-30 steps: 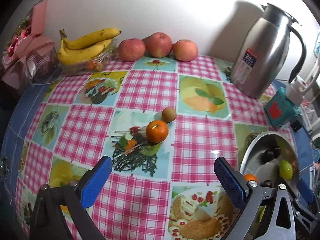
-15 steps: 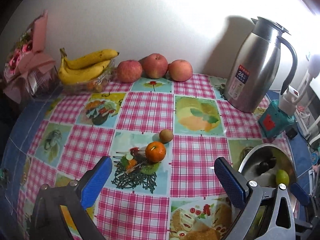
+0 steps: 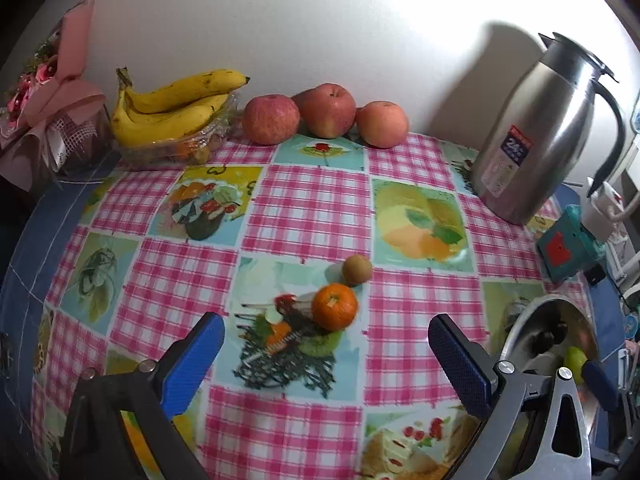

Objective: Organize fruits
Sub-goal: 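Move the left tool to the tangerine while the right tool nears the brown kiwi, then close the right tool on the brown kiwi while the left tool grips the tangerine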

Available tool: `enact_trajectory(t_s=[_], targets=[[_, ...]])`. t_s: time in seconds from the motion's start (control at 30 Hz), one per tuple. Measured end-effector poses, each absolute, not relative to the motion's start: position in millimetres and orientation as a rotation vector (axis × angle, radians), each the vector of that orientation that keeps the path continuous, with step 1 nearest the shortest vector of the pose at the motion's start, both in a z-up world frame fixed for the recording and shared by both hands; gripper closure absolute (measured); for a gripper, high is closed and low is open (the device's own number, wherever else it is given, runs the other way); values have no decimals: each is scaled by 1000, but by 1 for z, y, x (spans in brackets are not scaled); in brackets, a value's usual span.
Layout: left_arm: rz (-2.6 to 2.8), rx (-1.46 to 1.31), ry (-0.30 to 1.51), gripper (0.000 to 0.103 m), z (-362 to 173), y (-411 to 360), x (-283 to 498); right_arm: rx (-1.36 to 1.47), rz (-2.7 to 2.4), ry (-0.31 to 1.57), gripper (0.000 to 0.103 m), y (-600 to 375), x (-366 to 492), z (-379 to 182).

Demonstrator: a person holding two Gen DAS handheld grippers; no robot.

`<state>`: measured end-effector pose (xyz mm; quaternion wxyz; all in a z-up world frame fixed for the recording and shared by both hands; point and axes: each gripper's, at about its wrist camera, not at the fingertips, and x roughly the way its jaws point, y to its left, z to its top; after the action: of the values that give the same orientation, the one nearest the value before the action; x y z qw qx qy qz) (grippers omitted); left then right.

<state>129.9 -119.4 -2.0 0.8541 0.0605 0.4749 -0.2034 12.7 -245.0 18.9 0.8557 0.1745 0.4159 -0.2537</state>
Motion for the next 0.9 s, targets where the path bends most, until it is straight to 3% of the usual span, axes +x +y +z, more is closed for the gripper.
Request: enact_trajectory(t_s=[0.47,0.67,0.9], targets=[[-426,-6,1067,0,-23,-72,191,368,-432,850,4,-231,74,15],[-402,-76,1128,1,-43,-55,206,444,-348,882,8,-230,114,2],[-493,-51,1150,5,-55,-67,199,576,-248,981,27,-237,151,-24]])
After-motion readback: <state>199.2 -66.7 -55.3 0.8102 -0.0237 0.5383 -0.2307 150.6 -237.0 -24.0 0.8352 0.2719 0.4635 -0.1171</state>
